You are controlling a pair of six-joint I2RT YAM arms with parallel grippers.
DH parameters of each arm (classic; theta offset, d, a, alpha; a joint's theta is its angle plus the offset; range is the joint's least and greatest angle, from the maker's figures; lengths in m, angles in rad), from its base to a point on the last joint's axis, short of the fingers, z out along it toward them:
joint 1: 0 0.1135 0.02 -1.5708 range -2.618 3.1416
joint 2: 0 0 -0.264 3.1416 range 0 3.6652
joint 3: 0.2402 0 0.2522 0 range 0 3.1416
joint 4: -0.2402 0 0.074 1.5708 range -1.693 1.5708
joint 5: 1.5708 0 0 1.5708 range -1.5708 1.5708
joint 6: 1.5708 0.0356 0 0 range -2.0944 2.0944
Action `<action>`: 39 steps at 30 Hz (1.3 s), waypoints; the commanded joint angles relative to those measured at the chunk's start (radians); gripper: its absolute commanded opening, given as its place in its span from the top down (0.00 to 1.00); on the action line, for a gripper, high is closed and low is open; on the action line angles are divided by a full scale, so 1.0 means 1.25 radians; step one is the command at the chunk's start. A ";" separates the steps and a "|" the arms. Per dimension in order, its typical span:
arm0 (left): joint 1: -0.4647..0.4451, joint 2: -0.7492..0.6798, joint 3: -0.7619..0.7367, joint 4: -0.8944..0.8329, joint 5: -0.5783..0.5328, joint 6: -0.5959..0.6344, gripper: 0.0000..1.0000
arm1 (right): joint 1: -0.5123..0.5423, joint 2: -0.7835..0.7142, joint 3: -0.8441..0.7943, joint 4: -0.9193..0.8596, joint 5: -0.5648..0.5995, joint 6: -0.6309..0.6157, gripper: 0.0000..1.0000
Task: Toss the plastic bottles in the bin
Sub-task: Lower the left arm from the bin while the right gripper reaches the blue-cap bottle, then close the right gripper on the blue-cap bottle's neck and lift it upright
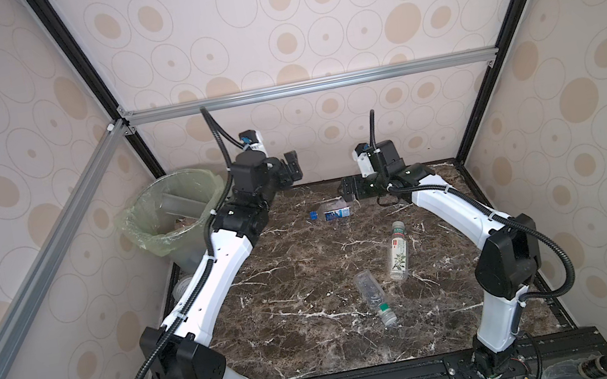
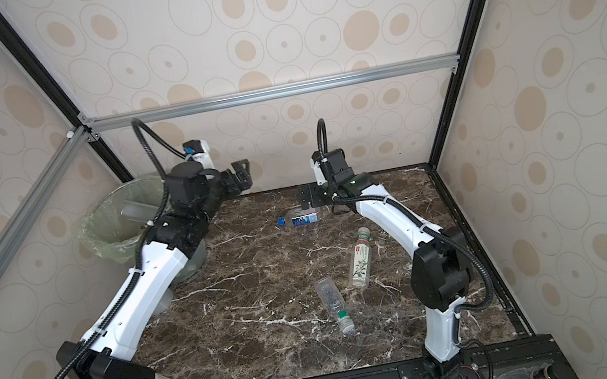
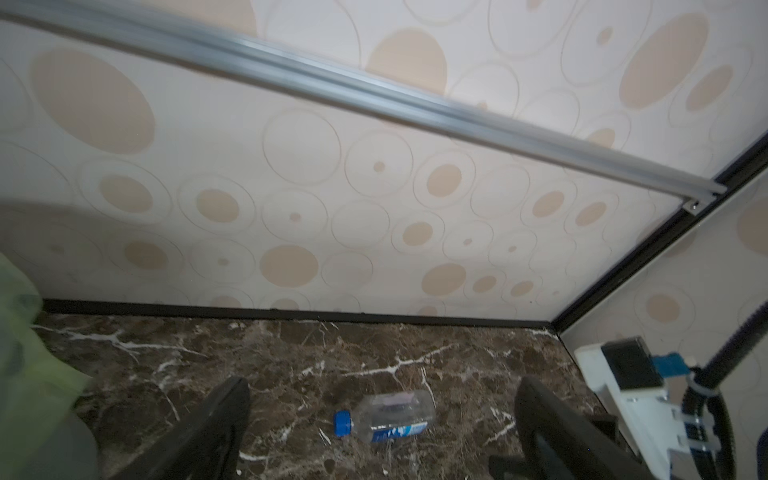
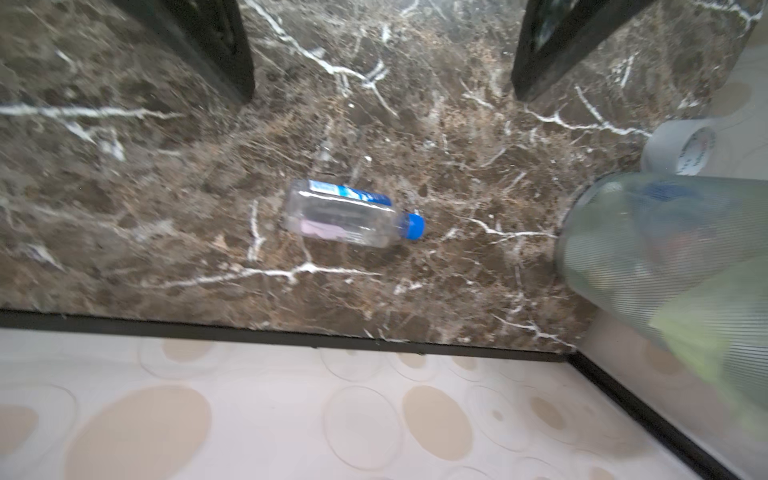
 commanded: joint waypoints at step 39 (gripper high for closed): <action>-0.010 -0.044 -0.407 0.165 0.137 -0.220 0.01 | -0.016 0.557 0.505 -0.041 -0.206 -0.003 0.00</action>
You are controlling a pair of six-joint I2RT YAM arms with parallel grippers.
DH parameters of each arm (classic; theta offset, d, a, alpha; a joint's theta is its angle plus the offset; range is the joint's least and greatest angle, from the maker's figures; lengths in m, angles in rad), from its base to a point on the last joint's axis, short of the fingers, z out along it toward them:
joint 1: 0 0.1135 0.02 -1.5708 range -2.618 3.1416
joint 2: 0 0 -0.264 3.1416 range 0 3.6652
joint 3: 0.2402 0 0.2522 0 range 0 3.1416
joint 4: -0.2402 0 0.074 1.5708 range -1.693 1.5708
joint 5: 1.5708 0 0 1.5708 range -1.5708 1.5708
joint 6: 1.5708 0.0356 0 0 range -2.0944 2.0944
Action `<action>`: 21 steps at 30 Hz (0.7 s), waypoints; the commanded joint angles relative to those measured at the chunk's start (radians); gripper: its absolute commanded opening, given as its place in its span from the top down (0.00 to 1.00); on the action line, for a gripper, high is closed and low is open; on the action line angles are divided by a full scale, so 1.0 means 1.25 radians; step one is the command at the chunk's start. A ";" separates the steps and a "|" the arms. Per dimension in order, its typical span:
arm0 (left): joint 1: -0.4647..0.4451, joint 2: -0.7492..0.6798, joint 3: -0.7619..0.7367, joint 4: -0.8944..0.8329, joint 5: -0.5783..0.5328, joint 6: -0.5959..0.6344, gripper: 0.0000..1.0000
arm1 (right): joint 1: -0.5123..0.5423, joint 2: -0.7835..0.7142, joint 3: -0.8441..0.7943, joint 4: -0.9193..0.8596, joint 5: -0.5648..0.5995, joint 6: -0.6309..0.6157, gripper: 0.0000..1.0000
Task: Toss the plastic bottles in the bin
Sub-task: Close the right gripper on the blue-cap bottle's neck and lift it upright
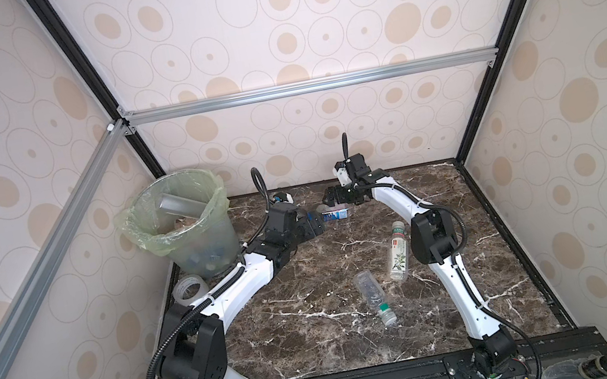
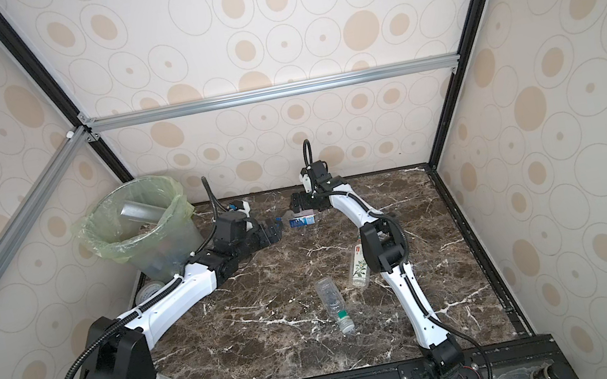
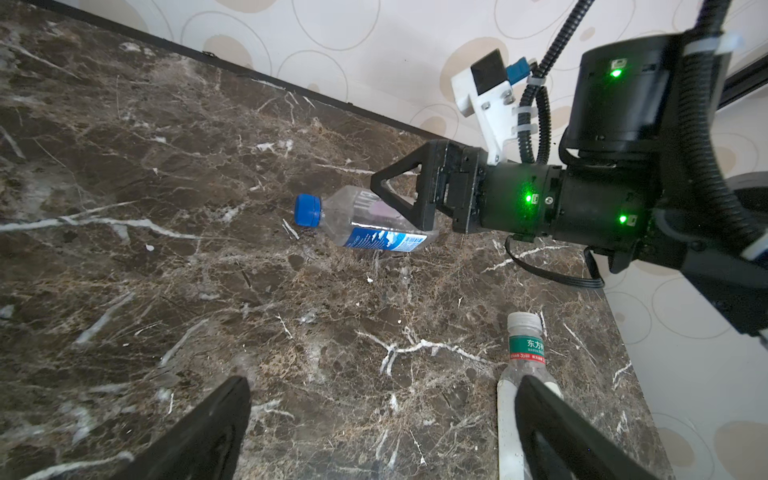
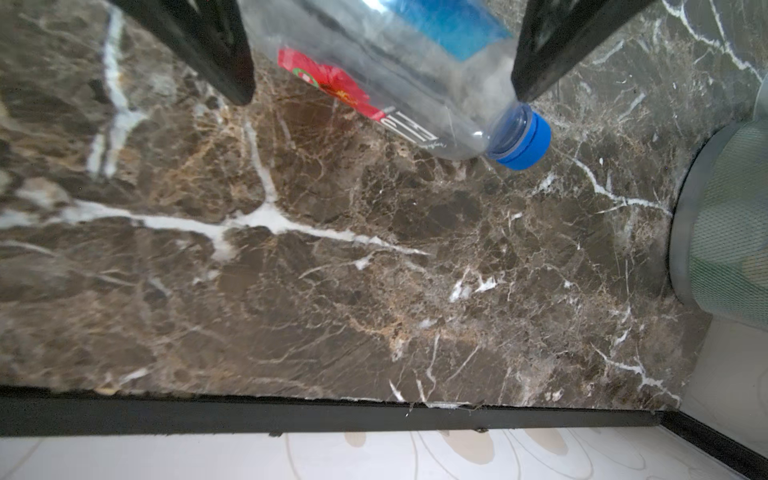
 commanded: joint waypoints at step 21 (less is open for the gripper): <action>0.064 -0.157 -0.112 0.025 -0.002 -0.044 0.01 | 0.080 -0.281 -0.387 0.072 -0.040 0.085 0.00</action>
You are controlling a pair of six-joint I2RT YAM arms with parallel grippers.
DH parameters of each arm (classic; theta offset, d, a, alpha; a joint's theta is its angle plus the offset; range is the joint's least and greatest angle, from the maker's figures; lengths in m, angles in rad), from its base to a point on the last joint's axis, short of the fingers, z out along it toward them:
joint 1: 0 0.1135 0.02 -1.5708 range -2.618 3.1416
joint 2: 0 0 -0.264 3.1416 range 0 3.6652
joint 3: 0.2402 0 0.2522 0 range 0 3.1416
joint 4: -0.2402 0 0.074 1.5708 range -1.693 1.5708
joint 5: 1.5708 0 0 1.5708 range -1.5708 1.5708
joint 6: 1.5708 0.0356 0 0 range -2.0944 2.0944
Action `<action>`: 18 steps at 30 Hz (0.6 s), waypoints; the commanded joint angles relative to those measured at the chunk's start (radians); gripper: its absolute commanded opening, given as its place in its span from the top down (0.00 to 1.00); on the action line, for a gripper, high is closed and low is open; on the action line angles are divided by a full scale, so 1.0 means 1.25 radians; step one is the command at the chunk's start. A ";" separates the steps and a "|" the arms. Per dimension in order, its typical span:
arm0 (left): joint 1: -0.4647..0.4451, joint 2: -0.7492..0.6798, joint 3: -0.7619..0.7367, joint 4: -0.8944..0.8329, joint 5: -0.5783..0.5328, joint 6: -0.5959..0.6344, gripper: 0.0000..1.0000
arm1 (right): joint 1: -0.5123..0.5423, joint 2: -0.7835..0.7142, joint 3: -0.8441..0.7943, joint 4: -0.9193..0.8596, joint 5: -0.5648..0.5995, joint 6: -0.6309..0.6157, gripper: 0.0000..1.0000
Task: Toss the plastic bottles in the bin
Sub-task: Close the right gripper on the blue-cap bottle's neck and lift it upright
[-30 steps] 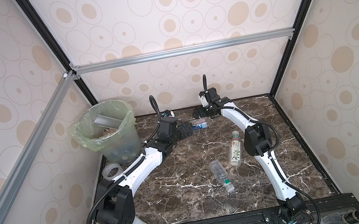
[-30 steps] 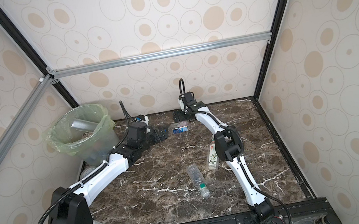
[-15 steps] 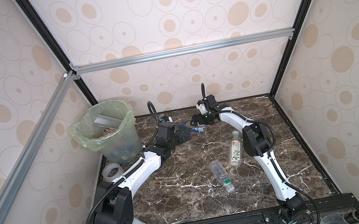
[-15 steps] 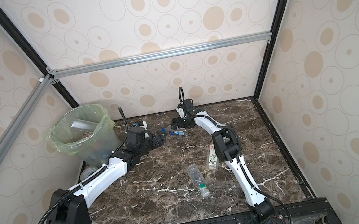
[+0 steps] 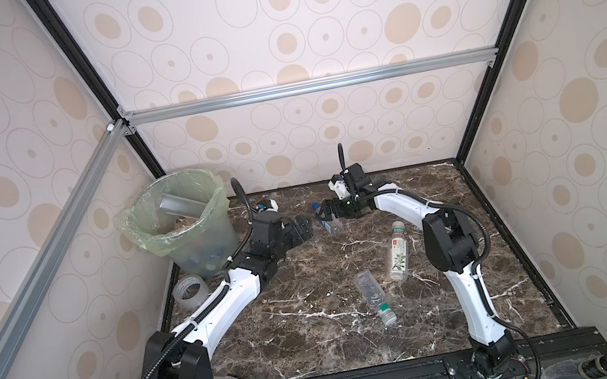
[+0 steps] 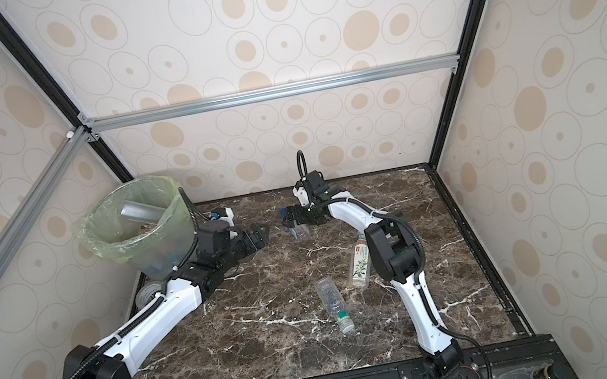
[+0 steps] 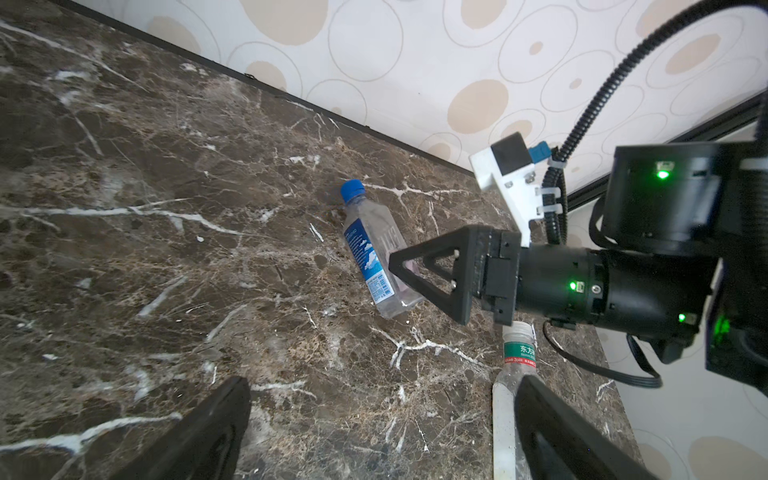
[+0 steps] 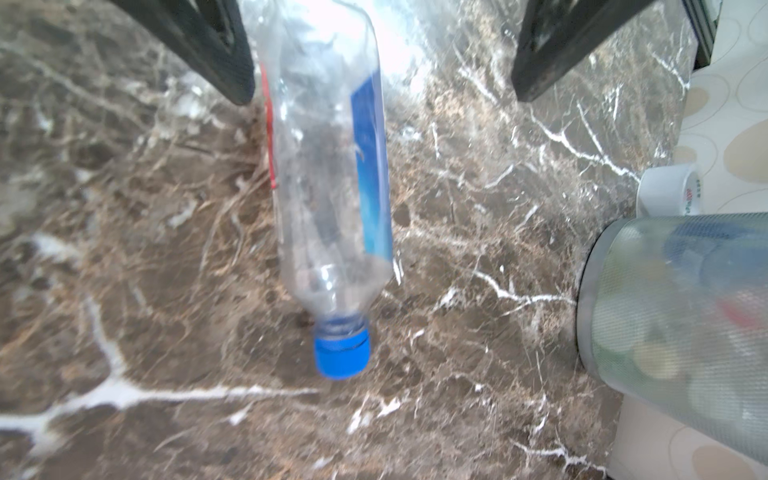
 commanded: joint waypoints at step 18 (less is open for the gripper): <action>0.046 -0.058 -0.065 0.014 0.020 -0.022 0.01 | 0.048 0.178 0.277 -0.186 0.186 -0.008 0.00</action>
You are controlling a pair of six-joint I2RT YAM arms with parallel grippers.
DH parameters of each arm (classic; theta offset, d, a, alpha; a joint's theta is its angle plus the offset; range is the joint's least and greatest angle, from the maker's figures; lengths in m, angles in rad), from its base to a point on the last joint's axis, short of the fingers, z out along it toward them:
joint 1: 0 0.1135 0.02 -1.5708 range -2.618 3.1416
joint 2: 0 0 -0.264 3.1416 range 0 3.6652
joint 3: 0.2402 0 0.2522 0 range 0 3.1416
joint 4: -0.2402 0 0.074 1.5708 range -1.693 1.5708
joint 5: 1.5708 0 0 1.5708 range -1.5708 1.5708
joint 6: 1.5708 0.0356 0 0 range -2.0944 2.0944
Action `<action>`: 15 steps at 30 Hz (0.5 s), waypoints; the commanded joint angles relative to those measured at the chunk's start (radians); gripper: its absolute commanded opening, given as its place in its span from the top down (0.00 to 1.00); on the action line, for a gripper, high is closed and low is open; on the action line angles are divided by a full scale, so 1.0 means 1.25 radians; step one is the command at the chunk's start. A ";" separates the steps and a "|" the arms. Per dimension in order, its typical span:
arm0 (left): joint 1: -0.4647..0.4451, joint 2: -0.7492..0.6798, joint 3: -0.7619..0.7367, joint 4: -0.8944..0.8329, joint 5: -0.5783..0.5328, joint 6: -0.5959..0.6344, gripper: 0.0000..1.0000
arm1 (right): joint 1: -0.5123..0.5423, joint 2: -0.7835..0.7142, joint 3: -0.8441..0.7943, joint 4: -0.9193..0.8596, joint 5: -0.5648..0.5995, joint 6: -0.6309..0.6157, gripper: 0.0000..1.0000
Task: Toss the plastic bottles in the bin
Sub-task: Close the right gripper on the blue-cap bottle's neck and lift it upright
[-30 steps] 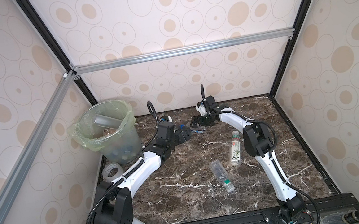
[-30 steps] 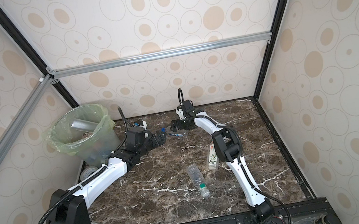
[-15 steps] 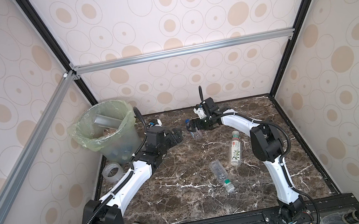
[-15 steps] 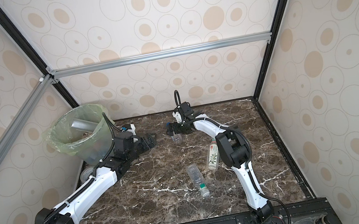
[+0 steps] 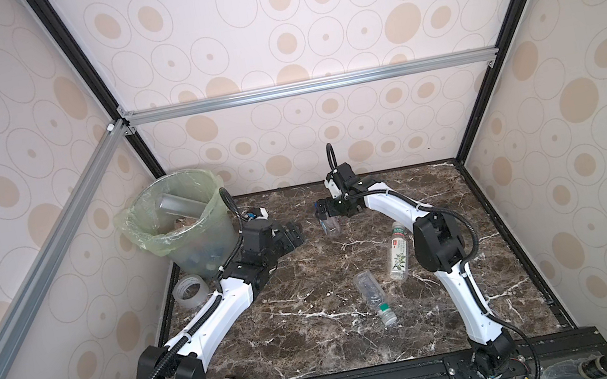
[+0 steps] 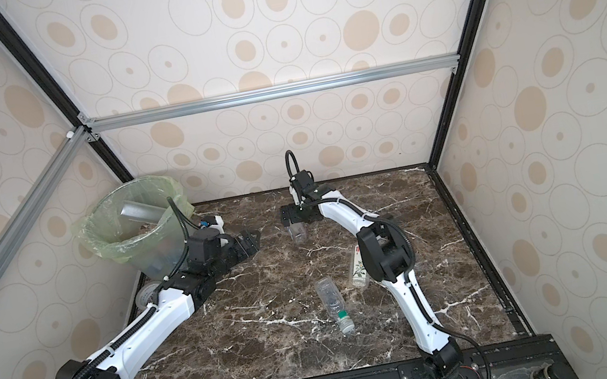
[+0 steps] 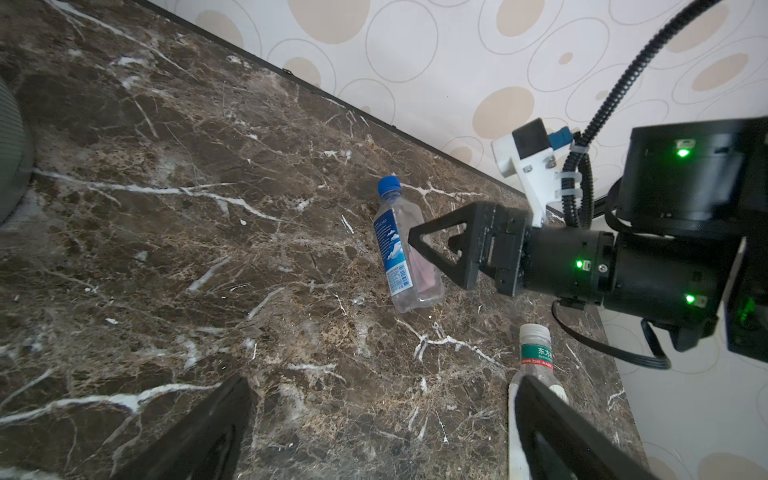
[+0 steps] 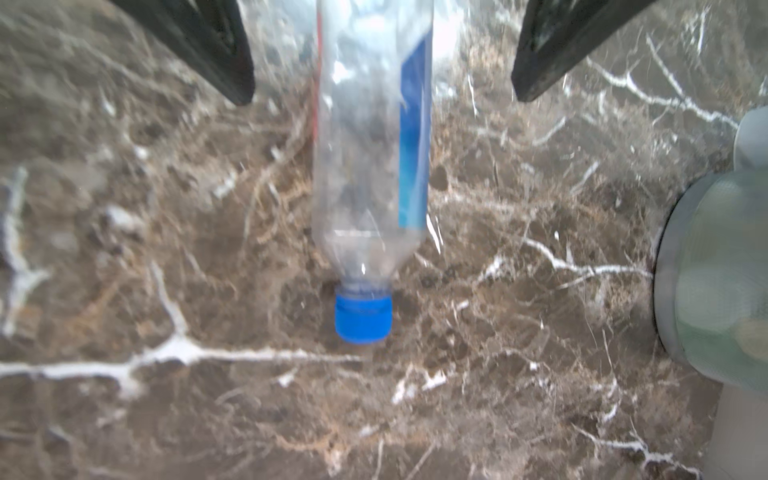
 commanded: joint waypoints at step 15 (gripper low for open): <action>0.036 -0.040 -0.030 0.019 0.024 -0.010 0.01 | 0.089 0.051 0.056 -0.091 0.011 0.073 0.24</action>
